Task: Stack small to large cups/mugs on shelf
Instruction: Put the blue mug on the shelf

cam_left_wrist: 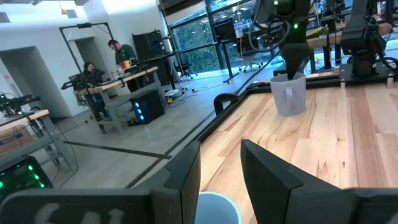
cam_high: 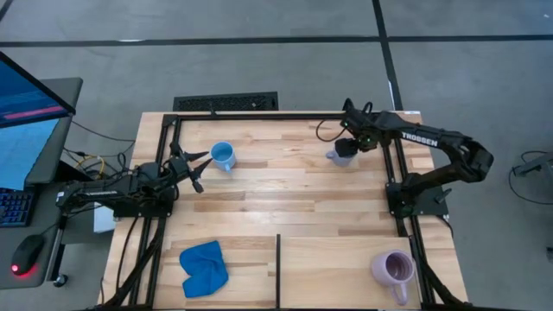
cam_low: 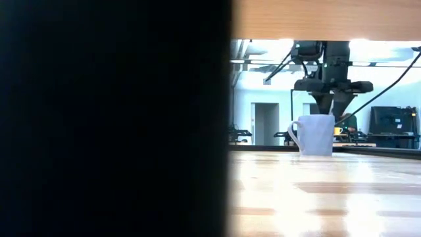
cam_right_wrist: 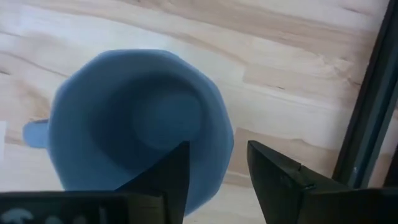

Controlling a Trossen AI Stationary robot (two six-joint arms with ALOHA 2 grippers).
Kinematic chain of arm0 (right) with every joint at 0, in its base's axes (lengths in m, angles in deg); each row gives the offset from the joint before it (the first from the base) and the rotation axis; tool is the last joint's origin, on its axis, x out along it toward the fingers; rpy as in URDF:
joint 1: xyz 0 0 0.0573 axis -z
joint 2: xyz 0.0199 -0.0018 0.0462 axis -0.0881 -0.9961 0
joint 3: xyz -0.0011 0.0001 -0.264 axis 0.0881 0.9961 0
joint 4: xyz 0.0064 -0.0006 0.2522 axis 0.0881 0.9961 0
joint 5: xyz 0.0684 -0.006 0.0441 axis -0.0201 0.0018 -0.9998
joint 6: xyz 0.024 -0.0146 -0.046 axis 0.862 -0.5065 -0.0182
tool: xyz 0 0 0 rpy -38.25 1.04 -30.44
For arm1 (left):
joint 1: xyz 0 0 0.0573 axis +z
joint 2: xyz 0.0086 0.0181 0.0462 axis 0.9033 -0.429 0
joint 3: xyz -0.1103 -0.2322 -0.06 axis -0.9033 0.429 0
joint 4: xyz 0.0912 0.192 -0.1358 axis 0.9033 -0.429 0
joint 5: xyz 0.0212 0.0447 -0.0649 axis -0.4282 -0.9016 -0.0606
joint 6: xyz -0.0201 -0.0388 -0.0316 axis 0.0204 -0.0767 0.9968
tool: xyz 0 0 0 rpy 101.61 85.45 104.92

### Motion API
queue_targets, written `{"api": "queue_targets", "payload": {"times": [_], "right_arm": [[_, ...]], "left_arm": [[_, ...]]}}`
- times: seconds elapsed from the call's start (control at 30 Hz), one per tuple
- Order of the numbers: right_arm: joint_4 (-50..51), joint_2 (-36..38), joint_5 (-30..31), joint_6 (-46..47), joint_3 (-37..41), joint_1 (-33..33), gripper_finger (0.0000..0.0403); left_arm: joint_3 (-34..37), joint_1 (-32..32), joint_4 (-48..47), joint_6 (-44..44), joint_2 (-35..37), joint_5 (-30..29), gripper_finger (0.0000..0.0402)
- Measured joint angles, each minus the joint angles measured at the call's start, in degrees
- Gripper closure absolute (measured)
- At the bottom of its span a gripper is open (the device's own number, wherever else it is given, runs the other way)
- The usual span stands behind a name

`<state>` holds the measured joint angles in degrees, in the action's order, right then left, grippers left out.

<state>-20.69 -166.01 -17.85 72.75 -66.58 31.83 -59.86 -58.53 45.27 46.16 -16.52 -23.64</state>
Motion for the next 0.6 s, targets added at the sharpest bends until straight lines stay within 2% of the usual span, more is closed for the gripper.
{"api": "queue_targets", "payload": {"times": [0.3, 0.6], "right_arm": [[-4.3, 0.0, 0.0, 0.6, 3.4, 0.0, 0.0227], [-6.2, 0.0, 0.3, 0.6, 3.9, 0.4, 0.0312]], "left_arm": [[0.0, 0.0, 0.0, 0.0, 0.0, -0.1, 0.0294], [0.0, 0.0, 0.0, 0.0, 0.0, -0.2, 0.0294]]}}
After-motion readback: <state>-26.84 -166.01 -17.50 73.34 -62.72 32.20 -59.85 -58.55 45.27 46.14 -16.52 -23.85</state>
